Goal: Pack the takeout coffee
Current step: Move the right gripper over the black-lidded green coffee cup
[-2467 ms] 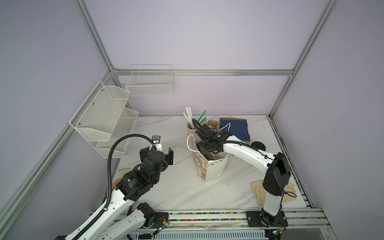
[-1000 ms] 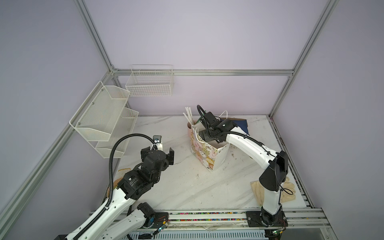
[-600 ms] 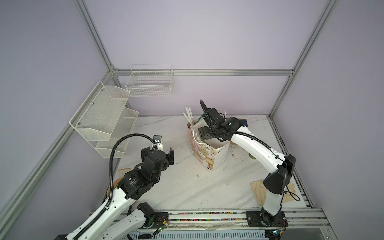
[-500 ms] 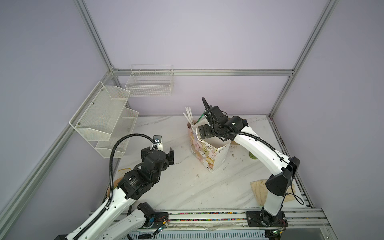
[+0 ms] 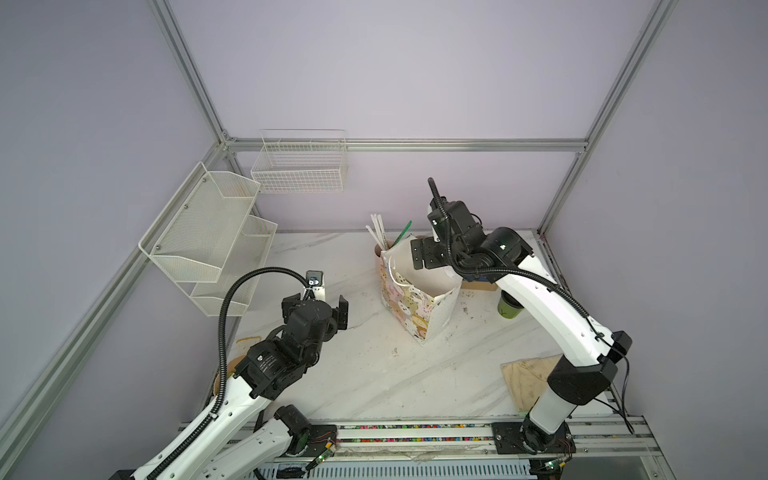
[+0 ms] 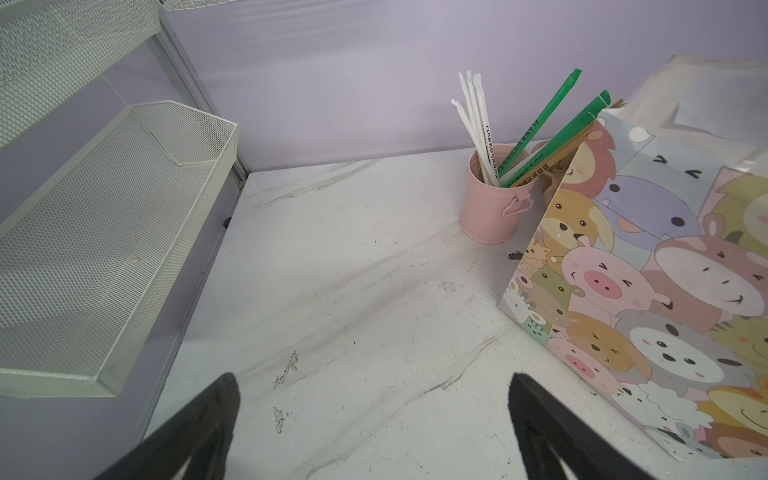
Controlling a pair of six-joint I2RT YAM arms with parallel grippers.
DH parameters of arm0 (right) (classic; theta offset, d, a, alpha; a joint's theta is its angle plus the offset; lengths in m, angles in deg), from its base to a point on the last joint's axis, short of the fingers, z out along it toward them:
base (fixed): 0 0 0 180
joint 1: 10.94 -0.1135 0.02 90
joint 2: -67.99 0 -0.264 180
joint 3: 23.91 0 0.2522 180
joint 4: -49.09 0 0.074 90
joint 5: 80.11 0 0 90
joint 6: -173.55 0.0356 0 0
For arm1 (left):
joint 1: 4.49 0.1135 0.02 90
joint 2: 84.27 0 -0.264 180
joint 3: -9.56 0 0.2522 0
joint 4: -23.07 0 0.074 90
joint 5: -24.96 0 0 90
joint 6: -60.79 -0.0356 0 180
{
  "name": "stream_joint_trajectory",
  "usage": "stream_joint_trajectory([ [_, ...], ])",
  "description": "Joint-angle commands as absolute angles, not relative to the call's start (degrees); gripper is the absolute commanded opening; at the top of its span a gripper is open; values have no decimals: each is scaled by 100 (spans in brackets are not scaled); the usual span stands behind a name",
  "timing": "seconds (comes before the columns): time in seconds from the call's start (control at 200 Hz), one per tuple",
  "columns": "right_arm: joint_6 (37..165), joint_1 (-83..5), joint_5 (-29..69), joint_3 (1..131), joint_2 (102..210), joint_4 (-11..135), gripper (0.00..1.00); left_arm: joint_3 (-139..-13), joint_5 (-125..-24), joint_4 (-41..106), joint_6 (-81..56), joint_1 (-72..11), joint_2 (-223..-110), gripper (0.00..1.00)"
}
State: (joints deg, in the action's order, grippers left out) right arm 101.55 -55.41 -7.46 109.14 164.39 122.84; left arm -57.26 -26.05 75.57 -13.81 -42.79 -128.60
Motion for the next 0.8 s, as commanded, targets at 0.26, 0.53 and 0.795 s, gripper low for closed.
stream_joint_trajectory([
  [0.26,11449,-4398,-1094,9641,15131,12717,97,-5685,-2715,7438,-1453,-4255,-12759,100],
  [0.53,11555,-3079,-605,8158,14342,12724,97,-5693,-2777,7445,-1441,-4252,-12716,100],
  [0.795,11363,-2034,-201,7498,14593,12673,97,-5698,-2830,7462,-1421,-4255,-12680,100],
])
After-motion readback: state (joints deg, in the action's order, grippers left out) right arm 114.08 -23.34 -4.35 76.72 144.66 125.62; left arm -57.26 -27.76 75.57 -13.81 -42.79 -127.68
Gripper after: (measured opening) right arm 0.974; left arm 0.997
